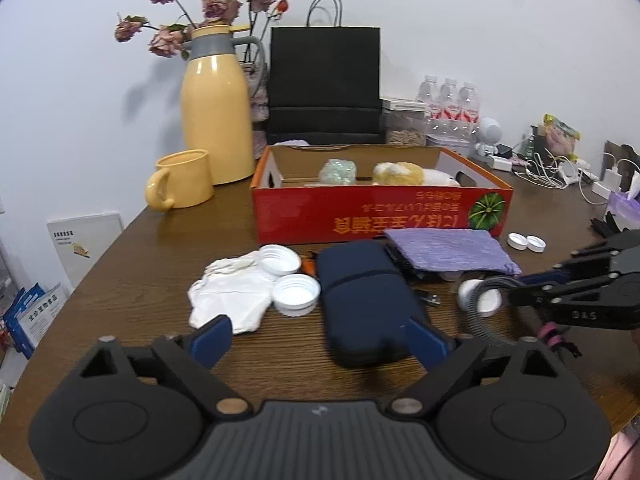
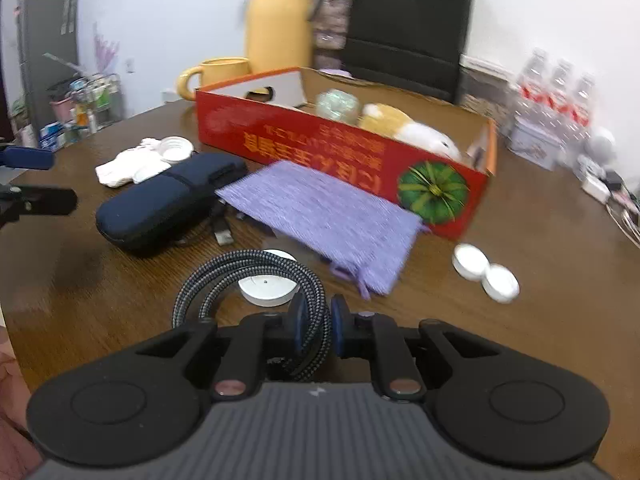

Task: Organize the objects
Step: 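Grasp the round white puck with the left tool while the right tool lifts the cable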

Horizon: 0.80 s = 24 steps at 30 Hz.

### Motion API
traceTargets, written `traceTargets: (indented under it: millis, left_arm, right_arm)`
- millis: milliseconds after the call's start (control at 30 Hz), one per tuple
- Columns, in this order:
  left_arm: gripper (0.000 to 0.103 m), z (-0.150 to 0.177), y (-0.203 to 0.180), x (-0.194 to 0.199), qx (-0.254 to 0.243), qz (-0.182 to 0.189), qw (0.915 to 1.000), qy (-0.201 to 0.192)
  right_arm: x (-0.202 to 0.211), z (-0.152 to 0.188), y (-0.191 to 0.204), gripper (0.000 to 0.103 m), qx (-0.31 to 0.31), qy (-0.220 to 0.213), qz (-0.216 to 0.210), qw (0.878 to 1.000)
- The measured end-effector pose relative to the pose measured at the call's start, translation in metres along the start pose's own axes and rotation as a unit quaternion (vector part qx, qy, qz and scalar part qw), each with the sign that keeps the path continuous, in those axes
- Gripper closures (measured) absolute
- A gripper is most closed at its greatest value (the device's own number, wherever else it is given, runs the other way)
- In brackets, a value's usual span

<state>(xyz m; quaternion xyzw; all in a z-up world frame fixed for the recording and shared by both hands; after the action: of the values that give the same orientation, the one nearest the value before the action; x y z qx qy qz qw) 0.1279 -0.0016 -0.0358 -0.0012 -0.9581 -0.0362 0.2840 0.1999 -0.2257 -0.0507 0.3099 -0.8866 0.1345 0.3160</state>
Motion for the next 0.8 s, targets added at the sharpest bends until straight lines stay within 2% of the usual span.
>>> traceTargets:
  millis: [67,133,167,233,333,400,467,533,733,800]
  left_arm:
    - [0.027,-0.003,-0.006,-0.002,-0.002,0.006,1.0000,-0.001]
    - [0.031,-0.005,-0.012,-0.004,-0.003,0.013,0.9999,-0.002]
    - [0.032,-0.007,-0.014,-0.005,-0.004,0.017,0.9998,-0.003]
    - [0.032,-0.010,-0.020,-0.007,-0.009,0.022,0.9997,-0.006]
    - [0.032,-0.015,-0.029,-0.013,-0.010,0.027,0.9996,-0.008]
    - [0.033,-0.018,-0.035,-0.016,-0.010,0.031,0.9994,-0.009]
    - [0.038,-0.020,-0.040,-0.019,-0.013,0.035,0.9993,-0.009]
    - [0.043,-0.022,-0.045,-0.022,-0.018,0.038,0.9991,-0.010]
    - [0.080,-0.032,-0.067,-0.037,-0.032,0.076,0.9966,-0.008]
    - [0.084,-0.032,-0.079,-0.044,-0.035,0.093,0.9951,0.002]
  right_arm:
    - [-0.001,-0.004,0.006,0.089,0.009,-0.006,-0.012,1.000]
    - [0.004,-0.005,0.008,0.086,0.004,-0.018,-0.016,1.000]
    - [0.009,-0.005,0.009,0.084,0.001,-0.025,-0.019,1.000]
    - [0.020,-0.002,0.009,0.071,-0.010,-0.037,-0.016,0.999]
    - [0.030,0.006,0.008,0.065,-0.041,-0.039,0.003,0.998]
    - [0.030,0.014,0.008,0.065,-0.064,-0.030,0.010,0.997]
    - [0.029,0.019,0.009,0.068,-0.062,-0.021,0.007,0.998]
    - [0.029,0.021,0.007,0.076,-0.046,-0.010,0.006,0.999]
    - [0.021,0.013,-0.017,0.086,0.022,0.020,0.003,1.000]
    - [0.017,0.011,-0.021,0.088,0.050,0.024,0.004,0.998]
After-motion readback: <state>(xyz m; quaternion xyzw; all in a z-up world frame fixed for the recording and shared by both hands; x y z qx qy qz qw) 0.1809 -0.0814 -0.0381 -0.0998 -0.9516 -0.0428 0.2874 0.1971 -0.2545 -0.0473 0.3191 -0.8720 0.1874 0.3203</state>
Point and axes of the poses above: each gripper's, at about its wrist camera, not at the fingertips, and x roughly against the way its jaws point, y to its left, z to its underside, the point moved 8 cm from there along -x, roughly the way its jaws point, and after that the axes turned 3 degrees about -x, right-handed, at the moved point
